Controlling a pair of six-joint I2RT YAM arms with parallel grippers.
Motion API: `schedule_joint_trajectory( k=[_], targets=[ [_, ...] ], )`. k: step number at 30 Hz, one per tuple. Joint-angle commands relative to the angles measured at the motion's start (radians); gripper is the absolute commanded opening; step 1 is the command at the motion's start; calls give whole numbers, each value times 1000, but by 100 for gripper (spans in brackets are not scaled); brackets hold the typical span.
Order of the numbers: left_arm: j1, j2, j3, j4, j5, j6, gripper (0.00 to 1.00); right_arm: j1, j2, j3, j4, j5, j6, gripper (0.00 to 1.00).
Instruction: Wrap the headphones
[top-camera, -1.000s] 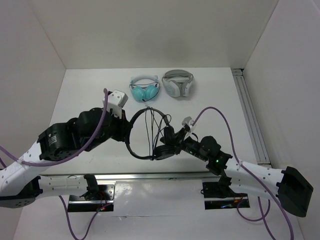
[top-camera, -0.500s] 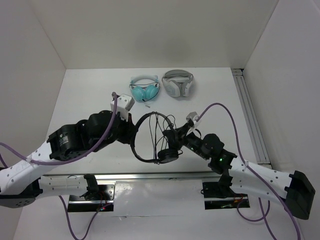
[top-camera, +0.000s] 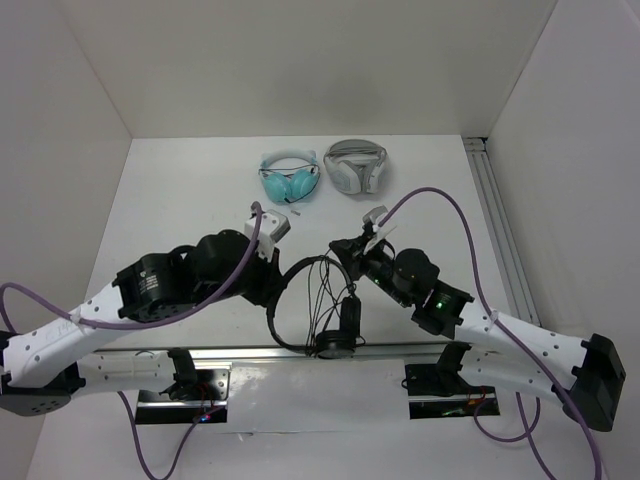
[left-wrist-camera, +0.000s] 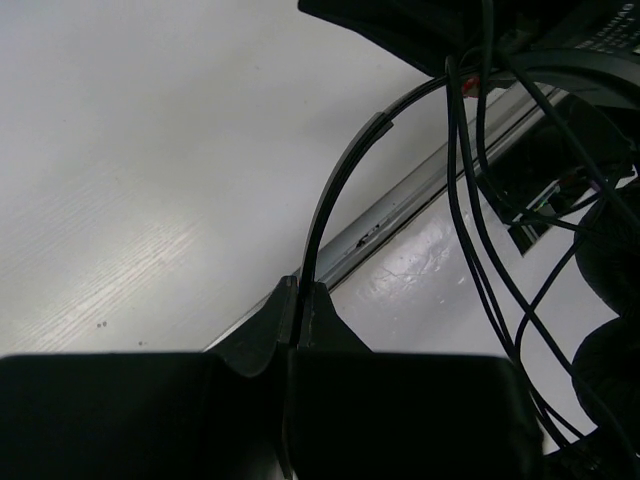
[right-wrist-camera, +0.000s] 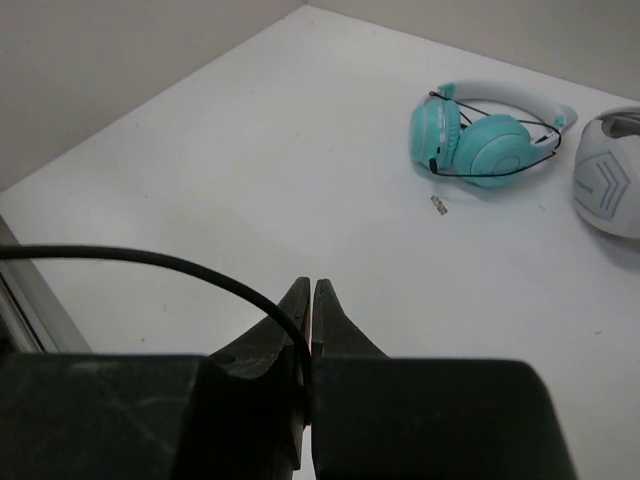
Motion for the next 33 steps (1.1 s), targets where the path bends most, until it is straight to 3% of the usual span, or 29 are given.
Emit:
schedule_joint_trajectory(
  k=[1, 10, 14, 19, 28, 30, 33],
  targets=[
    [-4, -48, 11, 86, 54, 4, 0, -7, 18, 43, -20, 21, -32, 0],
    [-4, -122, 1, 86, -82, -26, 0, -18, 9, -8, 28, -163, -21, 4],
    [-4, -165, -40, 148, -142, -26, 0, -18, -11, -29, 68, -240, 9, 21],
    [-4, -217, -81, 237, -199, 6, 0, -18, -20, -29, 77, -306, 28, 34],
    [-4, -173, -92, 302, -266, 49, 0, -18, -80, -57, 106, -373, 71, 54],
    [-4, -172, -101, 329, -277, 49, 0, -18, -91, -68, 106, -364, 81, 68],
    [-4, -172, -120, 349, -315, 58, 0, -18, -114, -78, 106, -352, 81, 70]
  ],
)
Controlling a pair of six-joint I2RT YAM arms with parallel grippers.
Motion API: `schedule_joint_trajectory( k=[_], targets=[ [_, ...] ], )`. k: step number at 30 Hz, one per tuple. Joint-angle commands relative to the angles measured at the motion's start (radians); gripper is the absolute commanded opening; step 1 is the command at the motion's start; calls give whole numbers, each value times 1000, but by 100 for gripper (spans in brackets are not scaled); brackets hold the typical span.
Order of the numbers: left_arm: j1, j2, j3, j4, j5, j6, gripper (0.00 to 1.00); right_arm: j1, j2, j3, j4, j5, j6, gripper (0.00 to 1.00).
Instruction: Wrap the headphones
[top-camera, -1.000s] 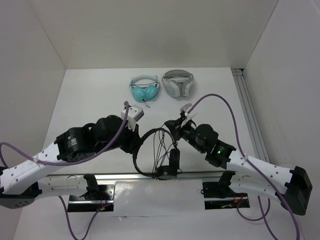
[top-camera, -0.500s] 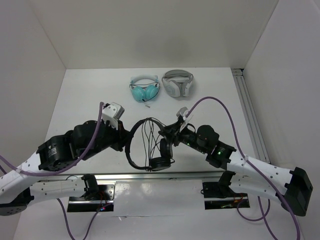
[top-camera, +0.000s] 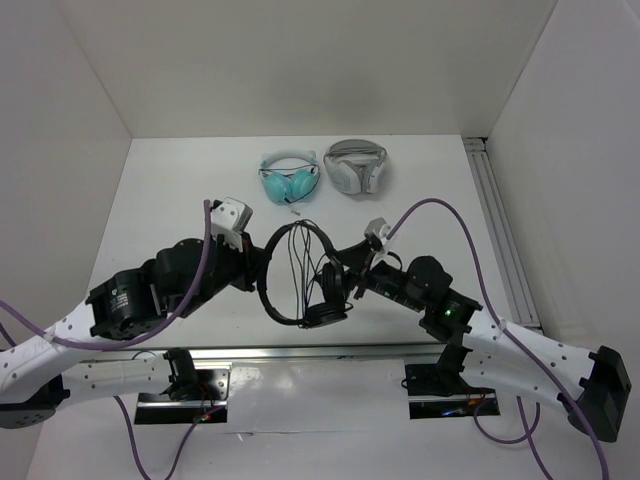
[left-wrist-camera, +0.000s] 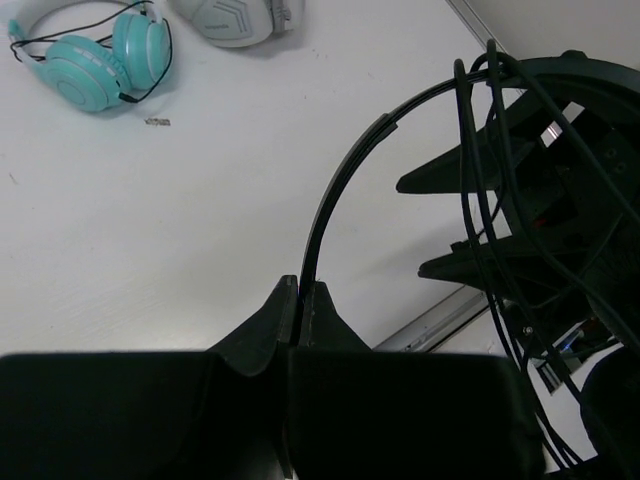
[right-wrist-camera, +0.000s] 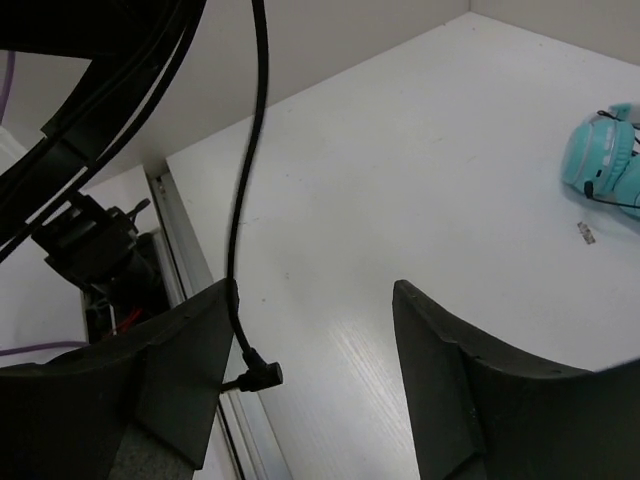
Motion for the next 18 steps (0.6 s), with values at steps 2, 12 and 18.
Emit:
schedule_joint_trajectory(
  k=[2, 12, 18],
  targets=[
    [-2, -8, -5, 133, -86, 6, 0, -1, -49, -34, 60, -23, 18, 99],
    [-2, -29, -25, 200, -158, 43, 0, -1, -124, -127, 51, -33, 57, 99],
    [-2, -10, -16, 200, -199, 63, 0, -1, -188, -196, 5, 22, 67, 99]
  ],
)
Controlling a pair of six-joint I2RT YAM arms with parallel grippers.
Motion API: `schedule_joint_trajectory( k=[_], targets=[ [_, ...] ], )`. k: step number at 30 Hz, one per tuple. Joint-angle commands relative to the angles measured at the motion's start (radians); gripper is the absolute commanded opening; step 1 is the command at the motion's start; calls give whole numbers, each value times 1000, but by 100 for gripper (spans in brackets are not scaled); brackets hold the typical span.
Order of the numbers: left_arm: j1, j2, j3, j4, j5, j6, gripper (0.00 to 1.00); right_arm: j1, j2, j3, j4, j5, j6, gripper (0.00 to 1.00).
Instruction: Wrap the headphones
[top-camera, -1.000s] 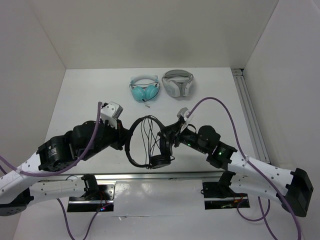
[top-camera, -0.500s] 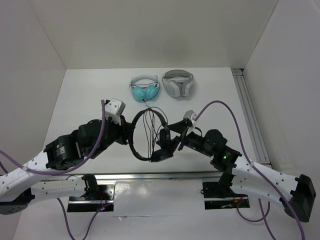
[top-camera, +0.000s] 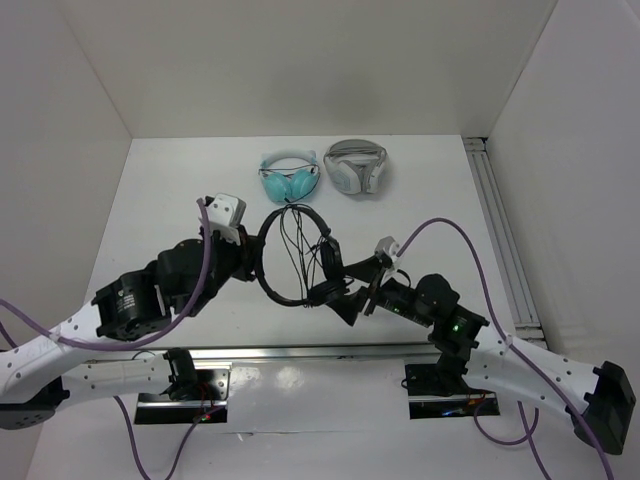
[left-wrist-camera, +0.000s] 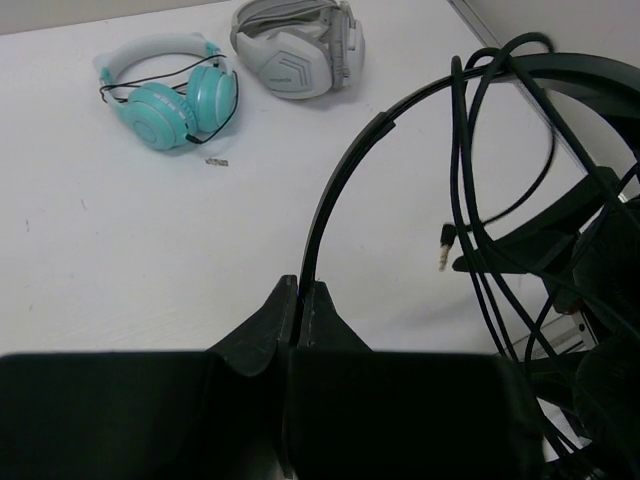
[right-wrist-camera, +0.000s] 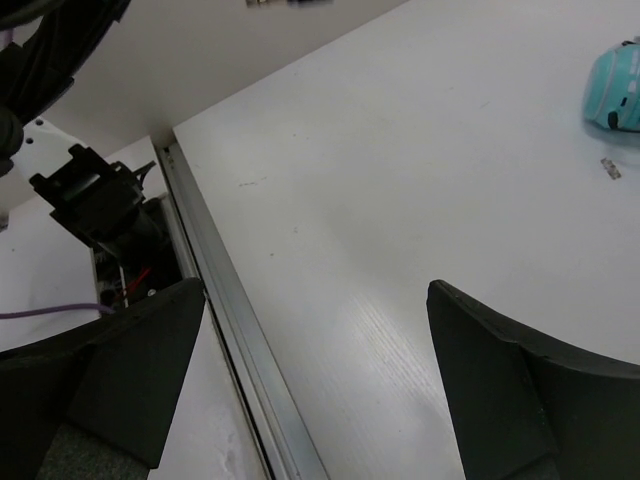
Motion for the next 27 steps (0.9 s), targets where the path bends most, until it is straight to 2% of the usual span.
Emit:
schedule_joint_trajectory(
  k=[1, 8, 15, 20, 23, 27],
  targets=[
    [-1, 1, 32, 93, -66, 13, 0, 1, -53, -48, -16, 67, 23, 99],
    [-1, -8, -74, 143, -151, 13, 0, 1, -252, -139, -137, 122, 81, 99],
    [-1, -41, -175, 150, -263, -118, 0, 1, -467, -115, -298, 172, 101, 99],
    [-1, -41, -235, 54, -357, -289, 0, 1, -490, -24, -410, 292, 149, 99],
    [10, -28, -263, 35, -357, -359, 0, 1, -450, 37, -468, 363, 192, 99],
    [68, -5, -295, 41, -259, -383, 0, 1, -367, 120, -548, 463, 248, 99]
  ],
)
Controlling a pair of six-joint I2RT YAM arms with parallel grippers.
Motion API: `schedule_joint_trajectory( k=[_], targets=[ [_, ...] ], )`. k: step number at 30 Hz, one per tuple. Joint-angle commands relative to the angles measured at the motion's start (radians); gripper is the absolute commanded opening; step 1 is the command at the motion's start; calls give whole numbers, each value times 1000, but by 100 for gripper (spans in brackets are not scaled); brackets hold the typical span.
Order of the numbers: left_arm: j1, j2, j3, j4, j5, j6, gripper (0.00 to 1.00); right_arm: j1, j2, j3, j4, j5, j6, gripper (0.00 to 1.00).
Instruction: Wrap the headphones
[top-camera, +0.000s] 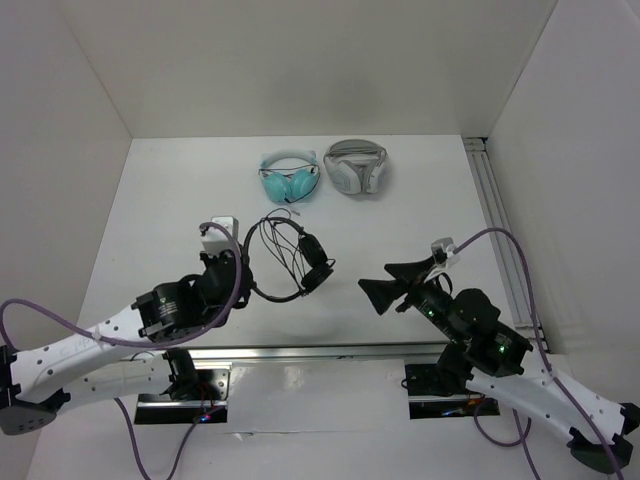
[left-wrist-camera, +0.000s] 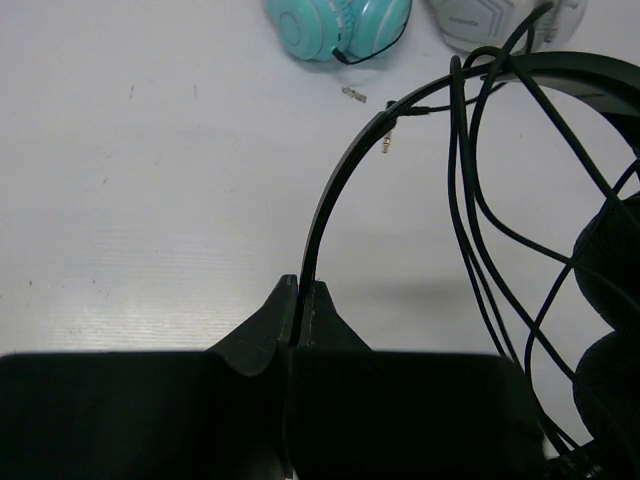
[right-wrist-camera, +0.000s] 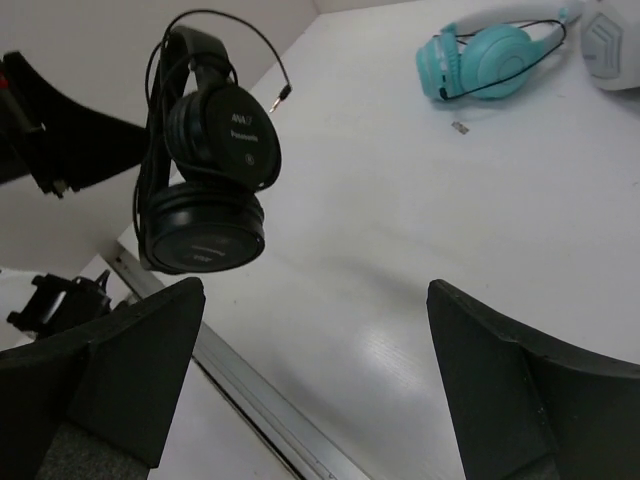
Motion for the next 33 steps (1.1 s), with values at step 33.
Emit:
schedule_joint_trajectory(
  k=[33],
  targets=[
    [412, 213, -129, 107, 423, -181, 0, 1, 325, 320, -197, 293, 23, 99]
  ],
)
